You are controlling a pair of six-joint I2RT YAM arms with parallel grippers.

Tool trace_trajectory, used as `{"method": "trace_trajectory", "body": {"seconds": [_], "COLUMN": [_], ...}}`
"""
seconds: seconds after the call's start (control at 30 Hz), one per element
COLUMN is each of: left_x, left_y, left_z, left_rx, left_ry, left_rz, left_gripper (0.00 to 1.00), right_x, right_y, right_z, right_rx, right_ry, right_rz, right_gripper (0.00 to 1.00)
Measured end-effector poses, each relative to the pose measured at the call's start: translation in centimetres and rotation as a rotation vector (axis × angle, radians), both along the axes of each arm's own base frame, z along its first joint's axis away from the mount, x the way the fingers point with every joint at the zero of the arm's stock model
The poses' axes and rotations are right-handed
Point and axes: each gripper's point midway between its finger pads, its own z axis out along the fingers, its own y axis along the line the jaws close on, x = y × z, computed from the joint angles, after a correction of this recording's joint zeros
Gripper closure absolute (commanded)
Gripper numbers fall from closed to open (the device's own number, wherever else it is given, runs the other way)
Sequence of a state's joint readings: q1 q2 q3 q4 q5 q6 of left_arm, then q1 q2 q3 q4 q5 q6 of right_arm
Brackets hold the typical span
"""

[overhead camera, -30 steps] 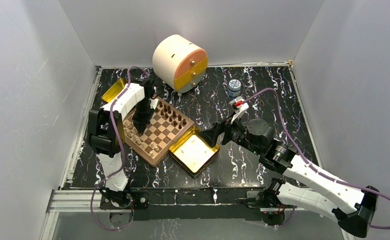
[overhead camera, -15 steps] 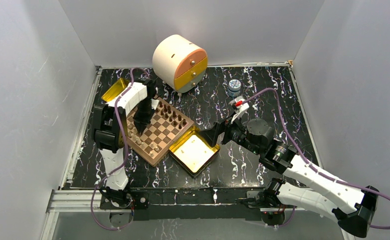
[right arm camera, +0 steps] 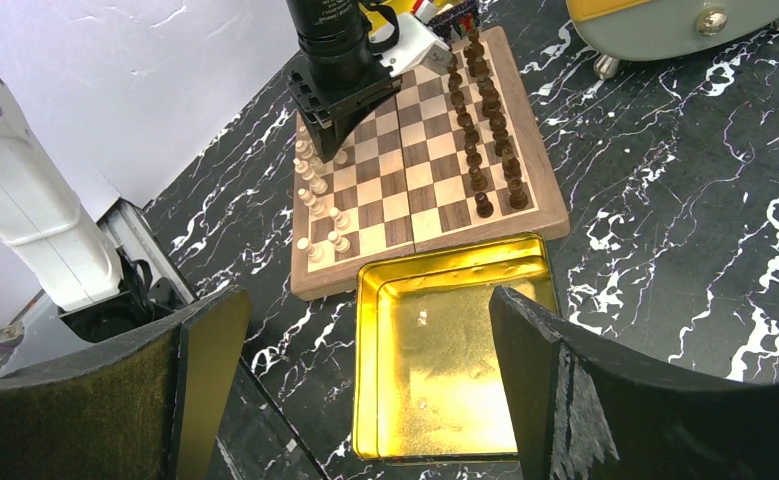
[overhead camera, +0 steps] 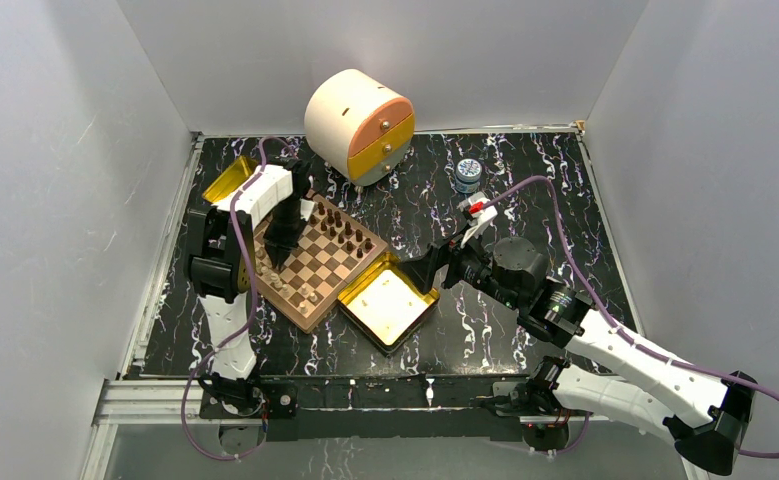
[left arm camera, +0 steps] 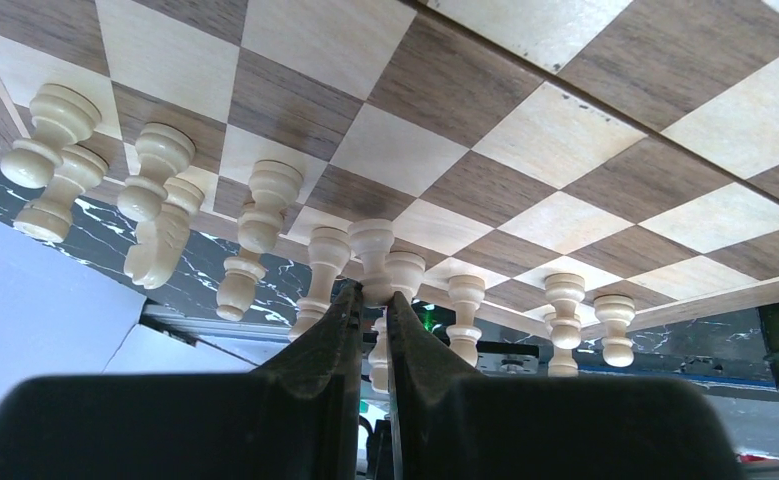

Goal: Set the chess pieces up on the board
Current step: Place the chess piece on the chessboard.

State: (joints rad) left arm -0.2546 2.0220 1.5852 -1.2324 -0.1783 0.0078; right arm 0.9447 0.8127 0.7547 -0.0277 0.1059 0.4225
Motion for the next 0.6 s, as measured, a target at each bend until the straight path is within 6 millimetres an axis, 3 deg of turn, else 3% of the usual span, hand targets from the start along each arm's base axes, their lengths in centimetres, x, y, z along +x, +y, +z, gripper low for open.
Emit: {"method": "trace_trajectory", "body": {"seconds": [0.37, 0.6], "left_x": [0.06, 0.04], "left_y": [0.2, 0.27], "left_z": [-0.14, -0.44], "left_rx": [0.008, 0.014], "left_ry": [0.003, 0.014], "left_rz": [0.001, 0.001], "left_gripper": [0.98, 0.86], "right_x": [0.08, 0.09], "right_y": [-0.05, -0.06], "right_z": [-0.02, -0.02], "right_rx": [-0.005, -0.007], "right_ry": [-0.007, -0.009], "right_rz": [-0.002, -0.002], "right_gripper": [0.01, 0.01]}}
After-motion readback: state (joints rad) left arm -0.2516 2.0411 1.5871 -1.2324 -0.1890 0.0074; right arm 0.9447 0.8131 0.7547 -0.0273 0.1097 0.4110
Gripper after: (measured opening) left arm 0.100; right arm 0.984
